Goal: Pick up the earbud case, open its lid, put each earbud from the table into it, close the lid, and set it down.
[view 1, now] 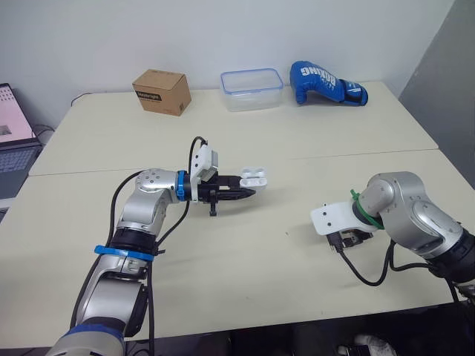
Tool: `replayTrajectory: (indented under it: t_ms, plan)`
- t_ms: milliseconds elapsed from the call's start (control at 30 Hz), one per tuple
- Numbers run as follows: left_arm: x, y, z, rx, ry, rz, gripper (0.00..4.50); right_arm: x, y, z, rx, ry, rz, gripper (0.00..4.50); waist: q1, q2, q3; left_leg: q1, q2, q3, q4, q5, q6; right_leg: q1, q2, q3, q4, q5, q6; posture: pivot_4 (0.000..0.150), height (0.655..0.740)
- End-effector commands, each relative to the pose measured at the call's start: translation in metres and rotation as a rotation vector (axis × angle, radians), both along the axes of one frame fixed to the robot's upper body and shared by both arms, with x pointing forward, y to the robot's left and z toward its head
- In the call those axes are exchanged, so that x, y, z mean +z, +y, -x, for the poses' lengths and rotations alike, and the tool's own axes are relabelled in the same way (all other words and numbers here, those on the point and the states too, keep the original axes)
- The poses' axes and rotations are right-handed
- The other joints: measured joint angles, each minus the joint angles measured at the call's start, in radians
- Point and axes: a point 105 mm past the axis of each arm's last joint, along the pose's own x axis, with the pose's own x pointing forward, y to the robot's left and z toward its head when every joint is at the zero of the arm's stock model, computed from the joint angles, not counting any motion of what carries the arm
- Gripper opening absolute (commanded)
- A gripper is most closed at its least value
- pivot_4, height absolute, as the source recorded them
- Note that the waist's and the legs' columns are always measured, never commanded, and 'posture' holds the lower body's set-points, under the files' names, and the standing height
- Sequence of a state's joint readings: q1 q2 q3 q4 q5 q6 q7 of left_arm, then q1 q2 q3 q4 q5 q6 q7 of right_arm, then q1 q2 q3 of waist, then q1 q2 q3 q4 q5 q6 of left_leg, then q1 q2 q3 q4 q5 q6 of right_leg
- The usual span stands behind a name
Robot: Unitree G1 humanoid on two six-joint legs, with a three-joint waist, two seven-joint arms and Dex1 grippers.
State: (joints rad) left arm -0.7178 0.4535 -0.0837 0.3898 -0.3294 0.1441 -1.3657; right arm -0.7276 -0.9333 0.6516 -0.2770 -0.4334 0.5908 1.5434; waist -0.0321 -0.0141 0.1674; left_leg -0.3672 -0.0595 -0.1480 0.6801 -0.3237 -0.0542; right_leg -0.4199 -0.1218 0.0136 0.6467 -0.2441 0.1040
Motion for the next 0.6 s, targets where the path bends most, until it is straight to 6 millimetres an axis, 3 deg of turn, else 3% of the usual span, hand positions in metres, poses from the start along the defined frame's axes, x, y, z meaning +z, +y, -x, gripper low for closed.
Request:
replayTrajectory:
  t_ms: [33, 433, 533, 600]
  plan:
    - [0.0078, -0.0022, 0.0026, -0.017, -0.045, 0.005, 0.79, 0.006, 0.0047, 0.0065, 0.016, 0.03, 0.022, 2.48, 0.0, 0.0, 0.0, 0.0, 0.0, 0.0, 0.0, 0.0, 0.0, 0.0, 0.0, 0.0, 0.0, 0.0, 0.0, 0.15, 0.7307]
    - [0.0054, -0.0028, 0.0038, -0.015, -0.041, 0.004, 0.79, 0.0015, 0.0081, 0.0097, -0.004, 0.05, 0.042, 2.48, 0.0, 0.0, 0.0, 0.0, 0.0, 0.0, 0.0, 0.0, 0.0, 0.0, 0.0, 0.0, 0.0, 0.0, 0.0, 0.15, 0.7307]
    - [0.005, -0.0027, 0.0038, -0.015, -0.041, 0.002, 0.79, 0.0014, 0.0094, 0.0112, -0.004, 0.055, 0.04, 1.9, 0.0, 0.0, 0.0, 0.0, 0.0, 0.0, 0.0, 0.0, 0.0, 0.0, 0.0, 0.0, 0.0, 0.0, 0.0, 0.15, 0.7307]
    - [0.0048, -0.0027, 0.0037, -0.015, -0.041, 0.001, 0.79, 0.0011, 0.0095, 0.0119, -0.008, 0.06, 0.041, 1.22, 0.0, 0.0, 0.0, 0.0, 0.0, 0.0, 0.0, 0.0, 0.0, 0.0, 0.0, 0.0, 0.0, 0.0, 0.0, 0.15, 0.7307]
